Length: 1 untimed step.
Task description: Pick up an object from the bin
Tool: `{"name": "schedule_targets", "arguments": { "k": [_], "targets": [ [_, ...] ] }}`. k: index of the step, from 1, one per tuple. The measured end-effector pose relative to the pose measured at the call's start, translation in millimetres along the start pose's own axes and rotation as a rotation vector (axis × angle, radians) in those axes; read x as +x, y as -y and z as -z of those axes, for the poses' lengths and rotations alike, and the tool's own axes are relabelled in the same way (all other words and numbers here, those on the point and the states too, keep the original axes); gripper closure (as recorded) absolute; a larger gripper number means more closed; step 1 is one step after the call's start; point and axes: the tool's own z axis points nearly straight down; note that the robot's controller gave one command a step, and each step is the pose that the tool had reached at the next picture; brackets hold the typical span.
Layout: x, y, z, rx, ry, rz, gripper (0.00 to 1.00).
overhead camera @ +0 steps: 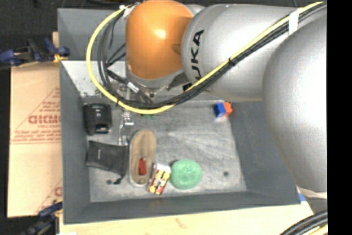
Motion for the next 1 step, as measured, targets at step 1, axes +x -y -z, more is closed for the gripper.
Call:
{"name": "schedule_targets", "arguments": {
  "k": [1],
  "targets": [
    [-7.8, 0.8, -44.0, -0.003, 0.01, -0.009, 0.0]
  ]
}}
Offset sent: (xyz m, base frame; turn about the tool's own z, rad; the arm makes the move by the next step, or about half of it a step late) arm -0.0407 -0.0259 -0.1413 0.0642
